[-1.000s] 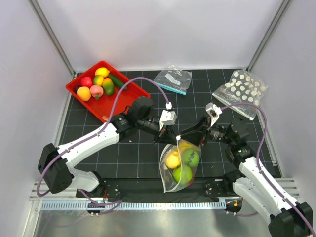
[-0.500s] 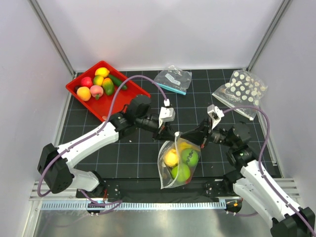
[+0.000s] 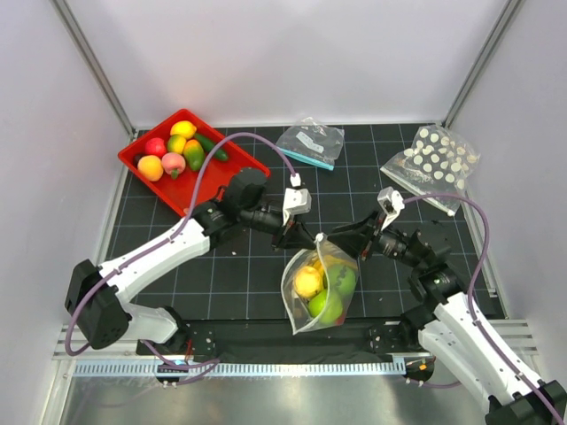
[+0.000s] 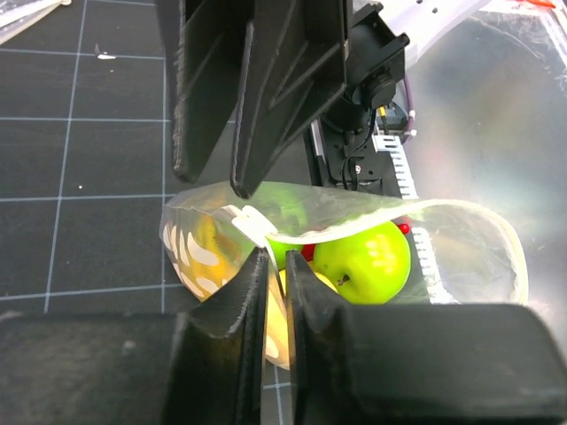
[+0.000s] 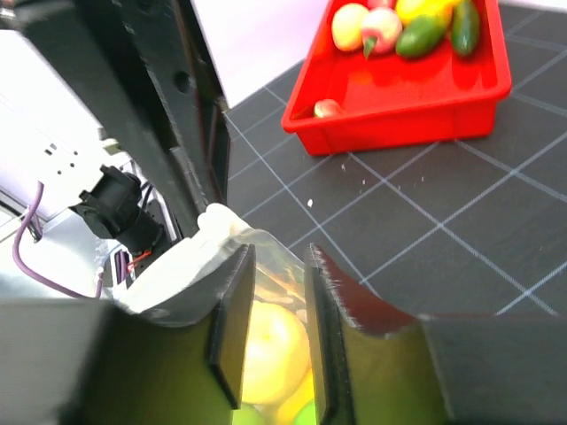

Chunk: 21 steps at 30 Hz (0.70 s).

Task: Place the food in the zip-top bag and seal the zipper
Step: Zip the zipper food storage bag at the center of the board.

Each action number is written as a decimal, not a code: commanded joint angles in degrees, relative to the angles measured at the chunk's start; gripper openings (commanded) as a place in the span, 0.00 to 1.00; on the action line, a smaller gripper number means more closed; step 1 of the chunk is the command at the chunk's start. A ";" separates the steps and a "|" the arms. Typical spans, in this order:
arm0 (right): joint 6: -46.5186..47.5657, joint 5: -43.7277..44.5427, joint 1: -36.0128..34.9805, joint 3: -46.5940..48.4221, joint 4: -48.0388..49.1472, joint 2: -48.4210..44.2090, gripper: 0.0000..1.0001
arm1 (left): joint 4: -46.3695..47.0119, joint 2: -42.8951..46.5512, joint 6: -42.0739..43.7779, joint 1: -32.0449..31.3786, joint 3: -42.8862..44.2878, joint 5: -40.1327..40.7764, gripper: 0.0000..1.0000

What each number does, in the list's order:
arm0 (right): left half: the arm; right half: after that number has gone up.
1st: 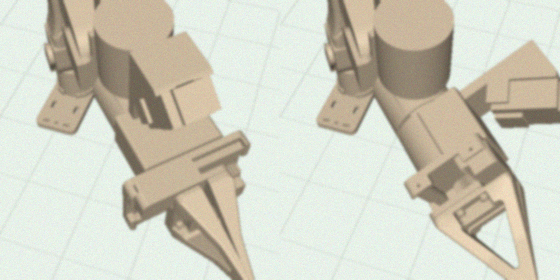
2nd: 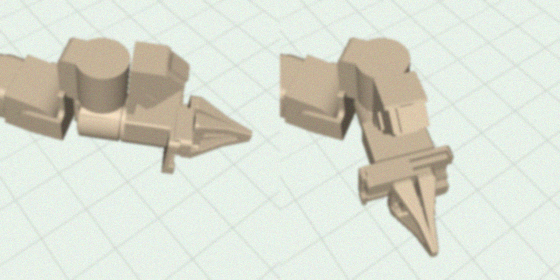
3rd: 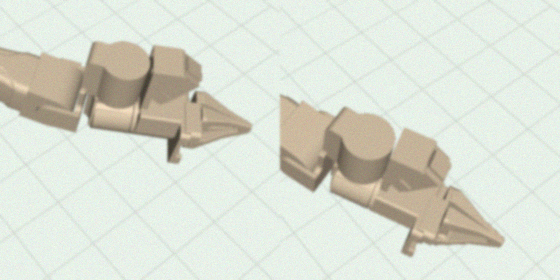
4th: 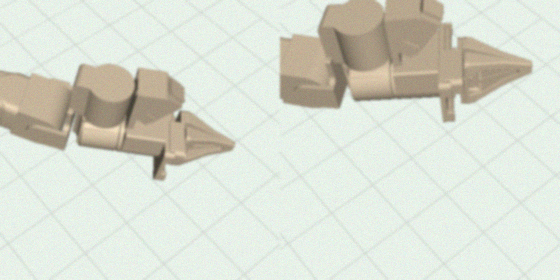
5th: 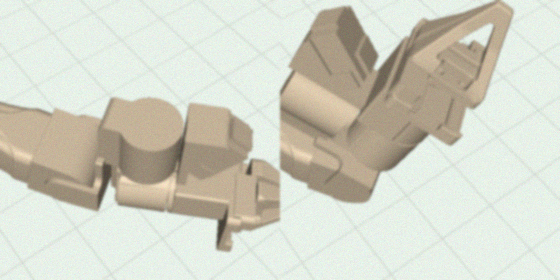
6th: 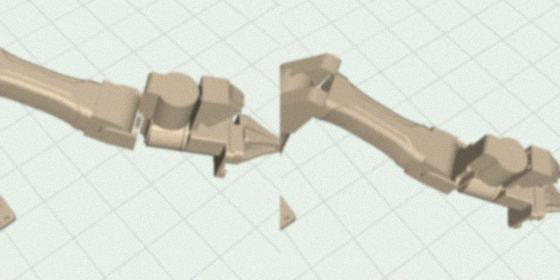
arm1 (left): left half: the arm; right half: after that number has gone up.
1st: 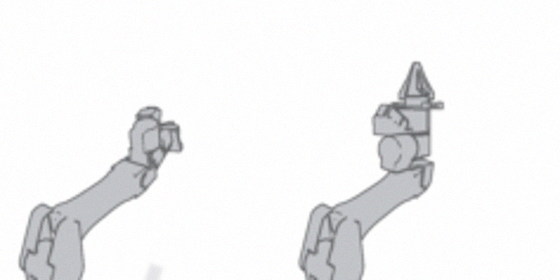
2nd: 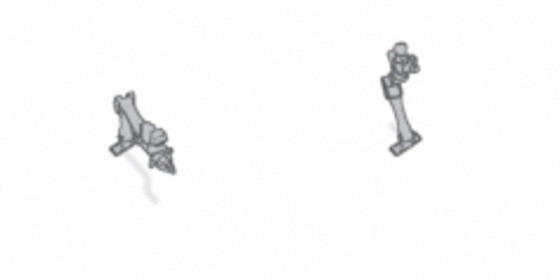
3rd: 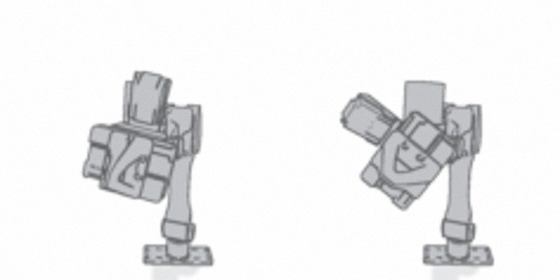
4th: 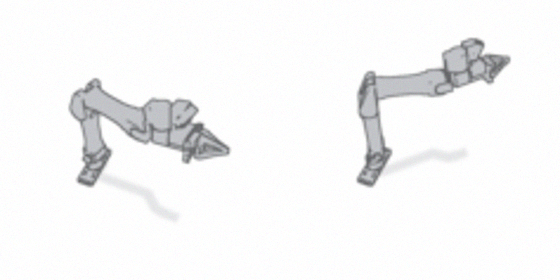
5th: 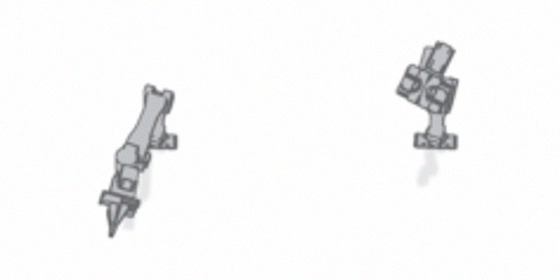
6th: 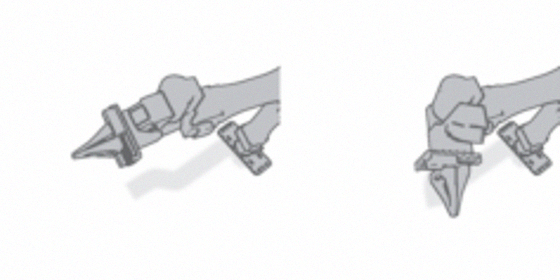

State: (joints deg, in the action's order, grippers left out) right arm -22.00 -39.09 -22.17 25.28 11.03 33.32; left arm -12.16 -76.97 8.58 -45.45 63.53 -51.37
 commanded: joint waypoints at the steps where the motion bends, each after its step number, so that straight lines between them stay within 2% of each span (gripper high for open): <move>1: 0.82 0.33 -0.33 1.09 1.72 1.30 0.41 | 2.24 -0.19 -0.31 0.19 0.89 1.18 0.17; 3: 0.91 0.51 -0.33 0.83 1.89 1.48 0.49 | 1.79 -0.64 -0.23 0.28 1.25 1.71 0.19; 4: 1.08 0.16 -0.33 0.74 1.81 1.40 0.58 | 1.44 -0.90 -0.23 0.19 1.34 2.67 0.19; 6: 1.52 0.24 -0.33 0.48 1.89 1.40 0.63 | 1.27 -1.25 -0.14 0.28 1.42 3.82 0.18; 7: 1.52 0.24 -0.41 0.39 2.07 1.40 0.64 | 0.92 -1.34 -0.14 0.19 1.51 4.17 0.12; 9: 1.52 0.16 -0.33 0.04 2.42 1.40 0.66 | 0.91 -1.69 -0.40 0.19 1.60 5.67 0.02; 10: 1.61 0.16 -0.33 0.03 2.51 1.48 0.66 | 0.91 -1.95 -0.75 0.01 1.69 6.11 0.00; 17: 1.78 0.42 -0.41 0.03 2.60 2.45 0.66 | 0.74 -3.19 -0.50 -0.69 1.95 9.19 0.00; 21: 2.40 0.95 -0.33 0.03 2.07 2.80 0.66 | 0.56 -1.09 2.40 -0.69 0.99 8.58 0.00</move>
State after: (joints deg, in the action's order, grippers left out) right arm -21.02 -38.81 -22.33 25.28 11.07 35.90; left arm -12.47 -79.96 8.29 -45.91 63.53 -43.03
